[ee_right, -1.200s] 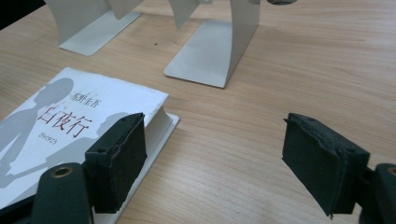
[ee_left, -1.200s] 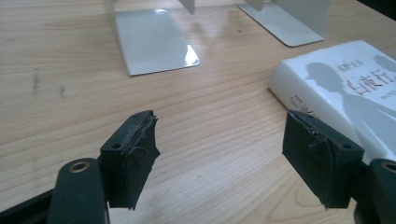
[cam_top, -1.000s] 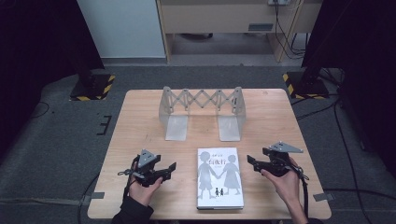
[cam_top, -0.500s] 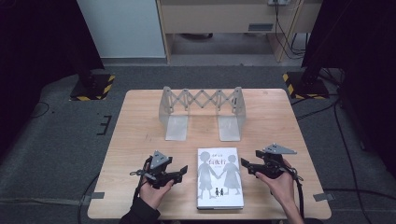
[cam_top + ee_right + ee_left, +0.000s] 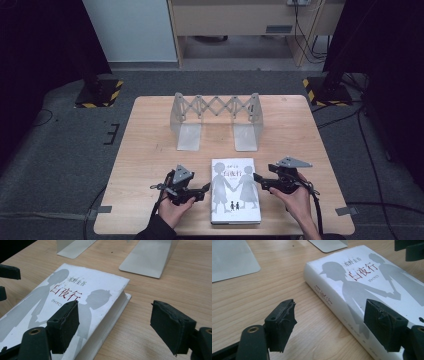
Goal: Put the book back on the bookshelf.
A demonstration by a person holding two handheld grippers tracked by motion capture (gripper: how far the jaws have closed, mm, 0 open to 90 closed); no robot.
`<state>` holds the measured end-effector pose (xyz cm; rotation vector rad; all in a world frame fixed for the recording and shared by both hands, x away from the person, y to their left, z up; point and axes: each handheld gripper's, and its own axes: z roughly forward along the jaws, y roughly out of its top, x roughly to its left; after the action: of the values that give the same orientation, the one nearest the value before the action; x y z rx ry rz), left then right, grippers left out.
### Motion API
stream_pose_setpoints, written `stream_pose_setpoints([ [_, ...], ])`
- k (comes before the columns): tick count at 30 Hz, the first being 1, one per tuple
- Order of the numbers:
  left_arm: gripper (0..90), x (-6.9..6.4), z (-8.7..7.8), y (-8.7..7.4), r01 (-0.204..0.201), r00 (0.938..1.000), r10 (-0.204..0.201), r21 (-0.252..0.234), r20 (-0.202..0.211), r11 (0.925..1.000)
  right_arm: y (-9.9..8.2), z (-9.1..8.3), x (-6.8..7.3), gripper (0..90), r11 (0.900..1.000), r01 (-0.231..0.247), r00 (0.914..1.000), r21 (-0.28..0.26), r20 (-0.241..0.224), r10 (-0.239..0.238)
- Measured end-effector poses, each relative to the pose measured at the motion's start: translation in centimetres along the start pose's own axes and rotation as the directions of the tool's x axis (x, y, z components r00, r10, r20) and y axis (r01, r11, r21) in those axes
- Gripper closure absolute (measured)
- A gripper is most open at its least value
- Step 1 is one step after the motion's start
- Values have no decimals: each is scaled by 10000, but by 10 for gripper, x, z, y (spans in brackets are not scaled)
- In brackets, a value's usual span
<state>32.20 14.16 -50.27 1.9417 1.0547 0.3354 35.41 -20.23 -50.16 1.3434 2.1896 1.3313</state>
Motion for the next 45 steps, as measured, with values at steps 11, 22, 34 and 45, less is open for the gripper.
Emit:
stream_pose_setpoints([
  [11,239,-14,10,-1,-281,9991,273,248,328,9993,-8,10,8,238,9995,115,9994,310,-327,-105],
  [22,200,-21,20,0,-393,9981,368,505,504,9979,-13,19,15,243,9987,63,9964,509,-847,-19],
  [34,67,-19,27,-2,-232,9988,214,409,429,9989,-18,25,16,241,9987,-368,9897,339,-1372,411],
  [45,12,-21,34,-6,-424,9970,430,-111,642,9990,-20,31,19,226,9988,-433,9863,246,-1583,467],
])
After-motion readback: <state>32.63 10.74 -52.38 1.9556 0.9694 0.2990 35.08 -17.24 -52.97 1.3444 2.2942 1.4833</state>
